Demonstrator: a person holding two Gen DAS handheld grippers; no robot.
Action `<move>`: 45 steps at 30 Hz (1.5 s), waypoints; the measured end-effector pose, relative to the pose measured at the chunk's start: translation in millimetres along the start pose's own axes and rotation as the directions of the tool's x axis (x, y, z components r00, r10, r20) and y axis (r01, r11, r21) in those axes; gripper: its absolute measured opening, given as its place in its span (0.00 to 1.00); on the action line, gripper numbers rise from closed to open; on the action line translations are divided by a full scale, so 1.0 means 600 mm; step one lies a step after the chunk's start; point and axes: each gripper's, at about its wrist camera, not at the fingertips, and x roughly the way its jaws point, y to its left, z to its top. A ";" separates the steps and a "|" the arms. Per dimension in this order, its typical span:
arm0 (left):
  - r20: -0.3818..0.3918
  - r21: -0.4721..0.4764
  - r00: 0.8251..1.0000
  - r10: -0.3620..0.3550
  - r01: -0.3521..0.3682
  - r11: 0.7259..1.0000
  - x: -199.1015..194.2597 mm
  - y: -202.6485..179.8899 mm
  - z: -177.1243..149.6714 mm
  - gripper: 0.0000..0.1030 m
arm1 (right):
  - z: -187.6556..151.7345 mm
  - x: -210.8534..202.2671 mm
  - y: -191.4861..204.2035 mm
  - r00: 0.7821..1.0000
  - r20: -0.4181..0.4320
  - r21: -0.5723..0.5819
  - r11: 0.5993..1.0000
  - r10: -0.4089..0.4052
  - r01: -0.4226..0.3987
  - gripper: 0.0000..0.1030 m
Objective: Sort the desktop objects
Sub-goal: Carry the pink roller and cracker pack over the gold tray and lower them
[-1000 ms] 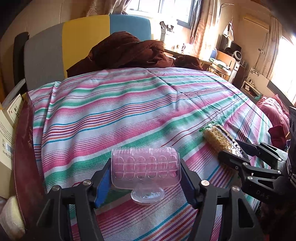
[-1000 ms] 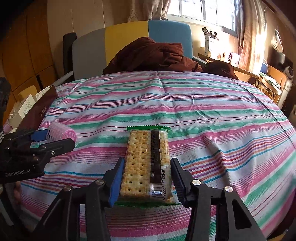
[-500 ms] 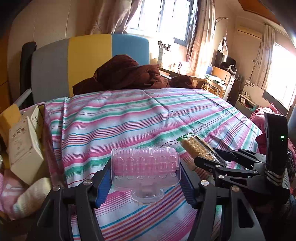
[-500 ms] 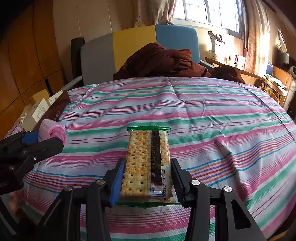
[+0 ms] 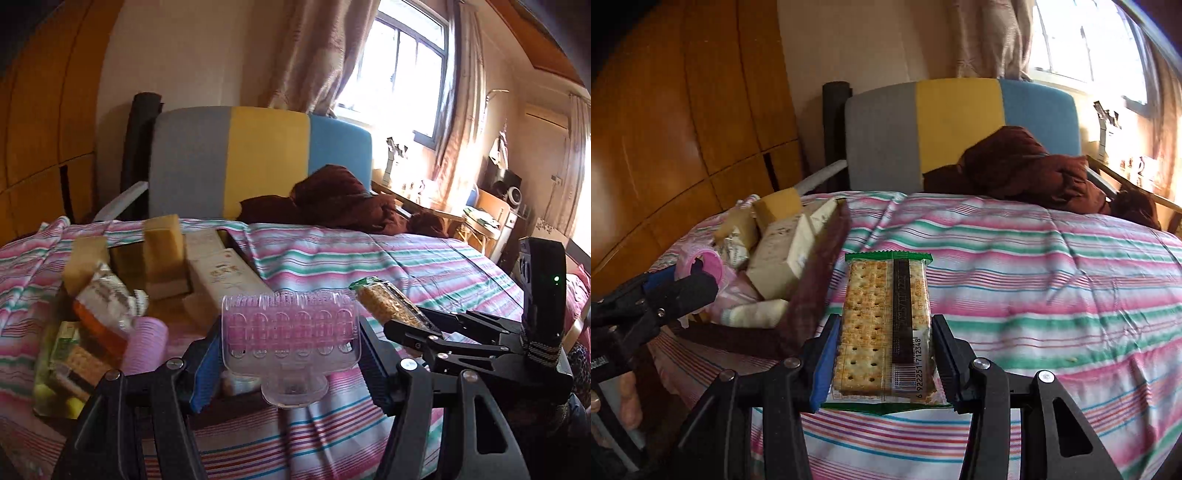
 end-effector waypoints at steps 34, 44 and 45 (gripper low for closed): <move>-0.082 -0.199 0.963 0.258 -0.270 0.942 0.051 0.258 -0.018 0.65 | 0.118 0.251 0.273 0.980 -0.160 -0.298 0.941 0.118 -0.162 0.51; -0.134 -0.179 0.956 0.261 -0.283 0.942 0.082 0.259 -0.027 0.65 | 0.115 0.240 0.264 0.981 -0.140 -0.269 0.948 0.134 -0.168 0.51; -0.134 -0.177 0.956 0.262 -0.283 0.943 0.084 0.259 -0.027 0.65 | 0.114 0.238 0.262 0.981 -0.138 -0.262 0.950 0.139 -0.171 0.51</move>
